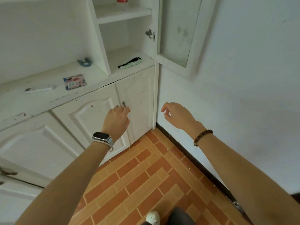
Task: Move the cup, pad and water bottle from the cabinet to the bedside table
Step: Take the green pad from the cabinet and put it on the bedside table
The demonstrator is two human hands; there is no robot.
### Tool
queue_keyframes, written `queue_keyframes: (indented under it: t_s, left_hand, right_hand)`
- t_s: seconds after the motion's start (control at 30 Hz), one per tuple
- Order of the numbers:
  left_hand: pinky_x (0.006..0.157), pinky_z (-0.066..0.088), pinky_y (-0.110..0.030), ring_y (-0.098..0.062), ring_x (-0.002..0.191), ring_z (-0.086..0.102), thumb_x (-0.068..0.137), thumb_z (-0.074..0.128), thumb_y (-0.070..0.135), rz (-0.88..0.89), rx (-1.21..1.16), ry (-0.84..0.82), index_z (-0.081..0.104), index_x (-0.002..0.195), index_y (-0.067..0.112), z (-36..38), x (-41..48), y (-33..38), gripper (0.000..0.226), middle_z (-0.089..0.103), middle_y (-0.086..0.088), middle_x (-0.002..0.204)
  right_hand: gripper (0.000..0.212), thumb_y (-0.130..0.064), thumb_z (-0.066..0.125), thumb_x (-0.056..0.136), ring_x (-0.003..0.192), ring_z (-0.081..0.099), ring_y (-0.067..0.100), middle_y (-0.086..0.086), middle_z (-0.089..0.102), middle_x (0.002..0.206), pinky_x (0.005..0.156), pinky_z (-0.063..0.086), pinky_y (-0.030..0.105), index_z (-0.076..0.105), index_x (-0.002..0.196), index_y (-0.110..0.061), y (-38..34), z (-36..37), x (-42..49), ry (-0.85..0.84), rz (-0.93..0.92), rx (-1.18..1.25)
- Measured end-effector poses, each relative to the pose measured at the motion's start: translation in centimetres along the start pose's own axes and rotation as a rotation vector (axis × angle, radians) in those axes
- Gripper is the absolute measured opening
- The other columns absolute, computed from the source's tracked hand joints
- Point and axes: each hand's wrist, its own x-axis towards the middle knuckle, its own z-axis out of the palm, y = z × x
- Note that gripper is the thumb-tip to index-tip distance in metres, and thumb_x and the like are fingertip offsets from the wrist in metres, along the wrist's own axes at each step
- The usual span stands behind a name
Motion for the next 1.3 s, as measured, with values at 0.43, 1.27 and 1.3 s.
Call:
queue_keyframes:
  t_s: [0.43,1.27,1.3]
  left_hand:
    - [0.066,0.046,-0.039,-0.029,0.075,0.057,0.075,0.063,0.001,-0.056,0.004,-0.021,0.064,0.094,0.005,5.7,10.4,-3.5,0.020,0.063,-0.012,0.085]
    - [0.076,0.048,-0.037,-0.027,0.091,0.054,0.081,0.058,0.000,-0.224,-0.113,0.153,0.061,0.106,0.005,11.8,33.5,-13.2,0.025,0.060,-0.011,0.101]
    - [0.075,0.049,-0.037,-0.027,0.091,0.054,0.081,0.058,0.000,-0.217,-0.122,0.157,0.061,0.106,0.005,12.1,34.3,-13.9,0.026,0.060,-0.011,0.101]
  right_hand:
    - [0.018,-0.014,0.051,0.096,0.093,0.060,0.017,0.002,0.063,0.104,0.080,0.051,0.028,0.061,0.111,-0.016,5.0,1.9,13.3,-0.036,-0.052,0.041]
    - [0.017,-0.016,0.054,0.094,0.097,0.059,0.017,0.001,0.063,0.104,0.077,0.052,0.032,0.061,0.109,-0.017,8.8,2.4,41.9,-0.047,-0.152,0.078]
    - [0.018,-0.016,0.054,0.094,0.097,0.059,0.017,0.000,0.063,0.103,0.075,0.050,0.031,0.060,0.110,-0.017,8.8,2.5,42.9,-0.035,-0.149,0.077]
